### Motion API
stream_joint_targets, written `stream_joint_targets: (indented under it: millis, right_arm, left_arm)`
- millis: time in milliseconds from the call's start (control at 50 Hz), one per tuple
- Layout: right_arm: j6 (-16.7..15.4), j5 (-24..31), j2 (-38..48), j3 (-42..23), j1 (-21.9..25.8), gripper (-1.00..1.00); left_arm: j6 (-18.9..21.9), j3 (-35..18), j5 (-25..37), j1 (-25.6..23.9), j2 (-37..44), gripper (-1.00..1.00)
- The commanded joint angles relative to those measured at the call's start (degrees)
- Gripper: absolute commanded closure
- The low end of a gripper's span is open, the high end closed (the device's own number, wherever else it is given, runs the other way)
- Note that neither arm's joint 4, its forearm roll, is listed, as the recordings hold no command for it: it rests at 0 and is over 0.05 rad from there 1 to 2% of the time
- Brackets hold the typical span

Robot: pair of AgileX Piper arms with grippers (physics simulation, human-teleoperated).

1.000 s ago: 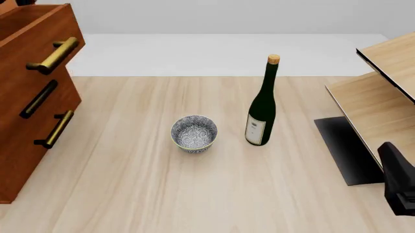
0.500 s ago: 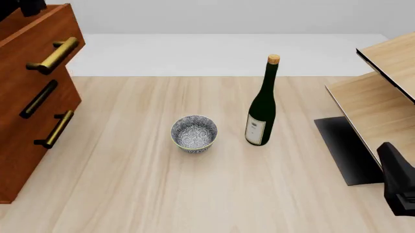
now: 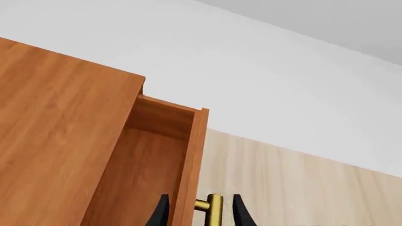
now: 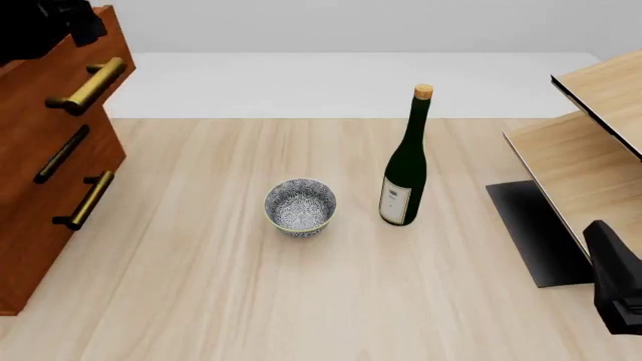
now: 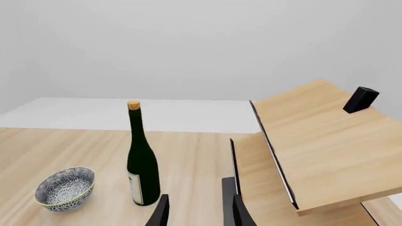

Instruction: Close the bottom drawer of the cabinet and open the top drawer.

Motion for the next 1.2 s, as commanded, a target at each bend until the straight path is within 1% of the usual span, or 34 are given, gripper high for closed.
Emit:
stream_joint_targets:
  millis: [20,100,140,220,260,560,640,700,960,1000,1100,1140,1160,1200]
  right_arm:
    - [0.07,0.04,-0.08,0.01,-0.13,-1.00]
    - [0.07,0.03,-0.09,0.01,-0.12,-1.00]
    - [0.09,0.02,-0.09,0.00,-0.13,-1.00]
    - [0.11,0.03,-0.10,0.01,-0.11,-1.00]
    - [0.11,0.02,-0.10,0.01,-0.14,-1.00]
    - [0.13,0.04,-0.11,0.02,-0.21,-1.00]
    - [0.16,0.05,-0.11,0.02,-0.21,-1.00]
    - [0.18,0.07,-0.11,0.03,-0.21,-1.00]
    - [0.40,0.08,-0.08,0.01,-0.49,-1.00]
    - [0.39,0.07,-0.07,0.01,-0.49,-1.00]
    - [0.42,0.05,-0.03,0.01,-0.47,-1.00]
    - [0.44,0.03,0.00,0.01,-0.51,-1.00]
    - [0.43,0.00,0.01,0.01,-0.53,-1.00]
    - [0.45,-0.01,0.03,0.01,-0.56,-1.00]
  left_arm:
    - [-2.38,0.32,1.22,-0.99,-0.69,-1.00]
    - [-2.85,0.01,1.03,-2.66,0.25,-1.00]
    - [-3.91,0.15,0.76,-3.91,0.65,-1.00]
    - [-4.07,0.06,0.36,-5.22,1.47,-1.00]
    - [-4.95,0.27,0.03,-6.04,1.66,-1.00]
    - [-5.93,0.28,-0.03,-10.38,2.07,-1.00]
    - [-7.07,0.22,-0.33,-12.95,2.56,-1.00]
    - [-6.78,-0.39,-0.30,-13.61,3.33,-1.00]
    - [-8.86,-1.84,-1.91,-19.06,6.68,-1.00]
    - [-8.45,-2.26,-1.69,-19.59,6.99,-1.00]
    - [-9.48,-2.00,-2.28,-22.21,7.04,-1.00]
    - [-10.96,-1.24,-3.27,-24.39,6.68,-1.00]
    - [-11.54,-1.09,-3.48,-24.59,6.83,-1.00]
    - [-10.94,-1.48,-3.30,-24.42,6.93,-1.00]
